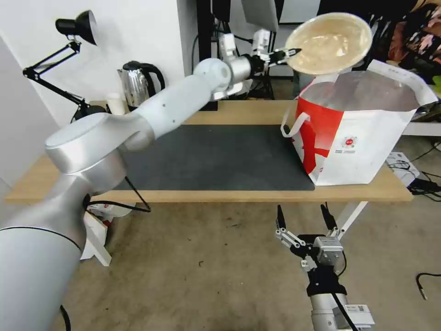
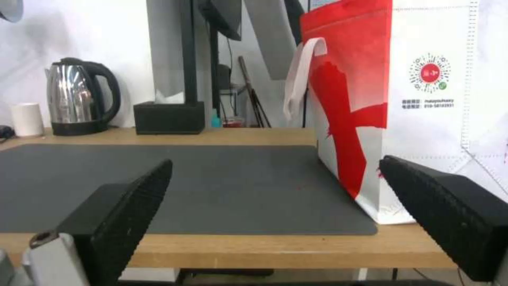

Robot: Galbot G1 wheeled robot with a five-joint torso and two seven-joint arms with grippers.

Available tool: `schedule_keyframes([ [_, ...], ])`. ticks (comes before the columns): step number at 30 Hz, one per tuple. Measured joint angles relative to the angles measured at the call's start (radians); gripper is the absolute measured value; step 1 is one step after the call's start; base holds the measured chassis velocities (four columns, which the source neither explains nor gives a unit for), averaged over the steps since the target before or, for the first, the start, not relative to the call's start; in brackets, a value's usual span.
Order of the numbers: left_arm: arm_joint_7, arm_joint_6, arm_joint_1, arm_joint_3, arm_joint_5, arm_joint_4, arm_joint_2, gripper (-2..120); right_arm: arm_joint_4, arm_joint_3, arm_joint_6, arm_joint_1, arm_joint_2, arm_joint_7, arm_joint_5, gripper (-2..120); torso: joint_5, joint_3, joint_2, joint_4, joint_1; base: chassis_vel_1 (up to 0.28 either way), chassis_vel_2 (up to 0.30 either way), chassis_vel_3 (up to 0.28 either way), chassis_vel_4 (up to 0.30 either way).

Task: Pick up the trash from the table and place it into the takeout bag.

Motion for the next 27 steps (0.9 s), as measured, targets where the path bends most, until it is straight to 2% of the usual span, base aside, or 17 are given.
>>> schedule_keyframes([
  [9, -0.047, -0.015, -0.017, -0.003, 0.085, 0.058, -0.073, 1, 0.000, 0.000, 0.000, 0.000, 0.000, 0.000, 0.000, 100, 0.0000, 0.000, 0.000, -0.0002, 0.000, 0.000, 0.000, 0.000, 0.000],
  [18, -0.055, -0.030, -0.005, 0.056, 0.133, 0.055, -0.077, 1, 0.000, 0.000, 0.000, 0.000, 0.000, 0.000, 0.000, 100, -0.0001, 0.000, 0.000, 0.0001, 0.000, 0.000, 0.000, 0.000, 0.000],
  [27, -0.065, -0.051, 0.003, 0.113, 0.230, 0.083, -0.087, 1, 0.000, 0.000, 0.000, 0.000, 0.000, 0.000, 0.000, 100, -0.0001, 0.000, 0.000, 0.0001, 0.000, 0.000, 0.000, 0.000, 0.000],
])
